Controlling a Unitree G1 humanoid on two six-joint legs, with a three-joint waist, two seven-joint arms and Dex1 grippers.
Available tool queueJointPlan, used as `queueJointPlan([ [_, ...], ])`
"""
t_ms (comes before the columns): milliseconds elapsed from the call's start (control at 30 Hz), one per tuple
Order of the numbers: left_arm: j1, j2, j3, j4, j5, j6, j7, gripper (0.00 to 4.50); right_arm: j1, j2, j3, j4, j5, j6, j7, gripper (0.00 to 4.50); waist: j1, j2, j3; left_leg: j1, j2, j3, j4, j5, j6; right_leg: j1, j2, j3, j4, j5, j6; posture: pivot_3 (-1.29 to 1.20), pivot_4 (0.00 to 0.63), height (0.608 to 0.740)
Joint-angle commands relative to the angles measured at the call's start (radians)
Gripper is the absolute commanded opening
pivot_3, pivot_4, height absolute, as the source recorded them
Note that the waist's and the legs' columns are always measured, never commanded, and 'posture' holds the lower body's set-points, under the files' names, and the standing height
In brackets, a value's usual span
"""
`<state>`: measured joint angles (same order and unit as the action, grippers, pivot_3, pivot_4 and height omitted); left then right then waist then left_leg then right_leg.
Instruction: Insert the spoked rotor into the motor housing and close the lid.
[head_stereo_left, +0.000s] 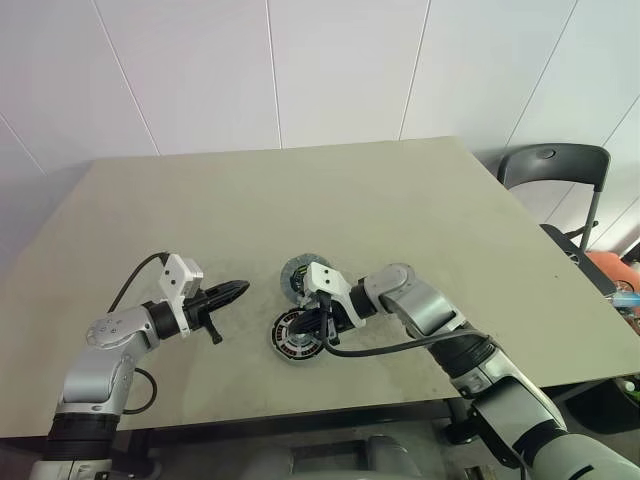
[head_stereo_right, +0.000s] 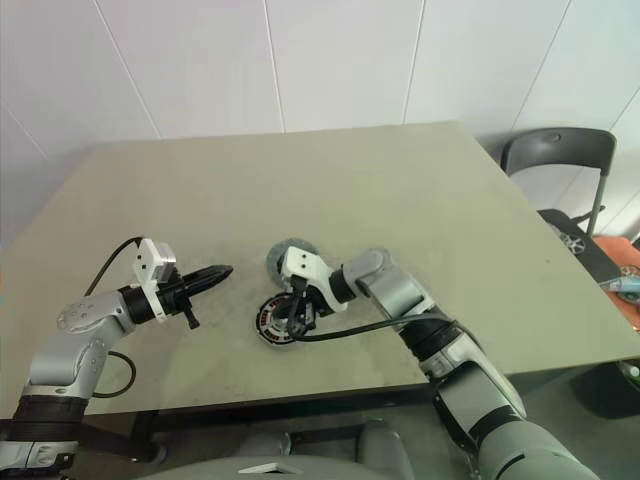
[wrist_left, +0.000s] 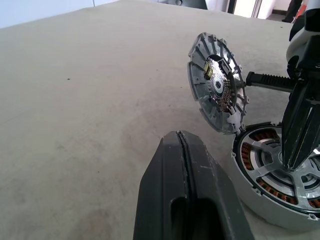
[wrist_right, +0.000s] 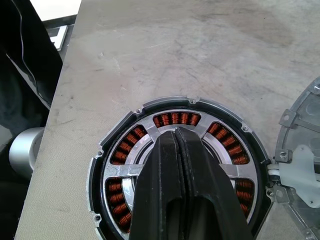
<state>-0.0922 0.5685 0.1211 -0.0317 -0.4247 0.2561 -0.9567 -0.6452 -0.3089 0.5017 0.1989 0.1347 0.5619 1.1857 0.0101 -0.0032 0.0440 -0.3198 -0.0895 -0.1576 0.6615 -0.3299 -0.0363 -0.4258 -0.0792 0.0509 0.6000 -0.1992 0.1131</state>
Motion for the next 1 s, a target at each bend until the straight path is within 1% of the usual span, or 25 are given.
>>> queueJointPlan([
  [33, -0.019, 0.004, 0.015, -0.015, -0.02, -0.01, -0.007, 0.0, -0.024, 0.029, -0.091, -0.044, 0.089, 0.049, -0.001, 0.04, 0.0, 0.0, 0.0, 0.0, 0.0, 0.0, 0.0, 0.0, 0.0, 0.0, 0.0, 0.0, 0.0, 0.0, 0.0, 0.0, 0.0, 0.74],
  [100, -0.012, 0.004, 0.022, -0.03, -0.039, -0.006, -0.021, 0.0, -0.033, 0.03, -0.127, -0.063, 0.134, 0.082, 0.011, 0.04, 0.0, 0.0, 0.0, 0.0, 0.0, 0.0, 0.0, 0.0, 0.0, 0.0, 0.0, 0.0, 0.0, 0.0, 0.0, 0.0, 0.0, 0.74],
  [167, -0.002, 0.009, 0.025, -0.045, -0.054, -0.003, -0.034, 0.0, -0.039, 0.018, -0.141, -0.071, 0.146, 0.09, 0.016, 0.04, -0.001, 0.0, 0.0, -0.001, 0.0, 0.0, 0.0, 0.0, 0.0, -0.001, 0.0, 0.0, 0.0, 0.0, 0.0, 0.0, 0.0, 0.74],
  [333, 0.021, 0.043, 0.047, -0.034, -0.059, -0.022, -0.07, 0.0, -0.059, -0.075, -0.122, -0.075, 0.12, 0.08, 0.058, 0.04, 0.0, 0.0, 0.0, -0.001, 0.0, 0.0, 0.0, 0.0, 0.0, -0.001, 0.0, 0.0, 0.0, 0.0, 0.0, 0.0, 0.0, 0.74],
  [500, 0.023, 0.062, 0.048, -0.033, -0.063, -0.021, -0.091, 0.0, -0.072, -0.169, -0.057, -0.068, 0.031, 0.013, 0.078, 0.04, 0.0, 0.0, 0.0, -0.001, 0.0, 0.001, 0.0, 0.0, 0.0, -0.001, 0.0, 0.0, -0.001, 0.0, 0.0, 0.0, 0.0, 0.74],
  [633, 0.017, 0.051, 0.038, -0.022, -0.052, -0.025, -0.08, 0.0, -0.08, -0.168, -0.044, -0.071, -0.007, -0.016, 0.056, 0.04, -0.005, 0.0, 0.0, -0.001, 0.0, 0.001, 0.0, 0.0, 0.0, -0.001, 0.0, 0.0, -0.001, 0.0, 0.0, 0.0, 0.0, 0.74],
  [733, 0.012, 0.044, 0.03, -0.014, -0.041, -0.027, -0.07, 0.0, -0.098, -0.158, -0.049, -0.109, -0.007, -0.01, 0.051, 0.61, -0.004, 0.0, 0.0, -0.001, 0.0, 0.001, 0.0, 0.0, 0.0, -0.001, 0.0, 0.0, -0.001, 0.0, 0.0, 0.0, 0.0, 0.74],
  [833, 0.01, 0.043, 0.03, -0.012, -0.036, -0.025, -0.064, 0.0, -0.117, -0.173, -0.024, -0.149, -0.034, -0.018, 0.063, 1.58, -0.003, 0.0, 0.0, -0.001, 0.0, 0.0, 0.0, 0.0, 0.0, -0.001, 0.0, 0.0, -0.001, 0.0, 0.0, 0.0, 0.0, 0.74],
  [900, 0.01, 0.044, 0.029, -0.011, -0.034, -0.026, -0.06, 0.0, -0.122, -0.191, -0.004, -0.19, -0.037, -0.018, 0.094, 2.32, 0.0, 0.0, 0.0, -0.001, 0.0, 0.0, 0.0, 0.0, 0.0, -0.001, 0.0, 0.0, -0.001, 0.0, 0.0, 0.0, 0.0, 0.74],
  [1000, 0.009, 0.041, 0.027, -0.01, -0.032, -0.027, -0.055, 0.0, -0.129, -0.207, 0.028, -0.236, -0.042, -0.017, 0.131, 3.27, 0.001, 0.0, 0.0, -0.001, 0.0, 0.0, 0.0, 0.0, 0.0, -0.001, 0.0, 0.0, -0.001, 0.0, 0.0, 0.0, 0.0, 0.74],
])
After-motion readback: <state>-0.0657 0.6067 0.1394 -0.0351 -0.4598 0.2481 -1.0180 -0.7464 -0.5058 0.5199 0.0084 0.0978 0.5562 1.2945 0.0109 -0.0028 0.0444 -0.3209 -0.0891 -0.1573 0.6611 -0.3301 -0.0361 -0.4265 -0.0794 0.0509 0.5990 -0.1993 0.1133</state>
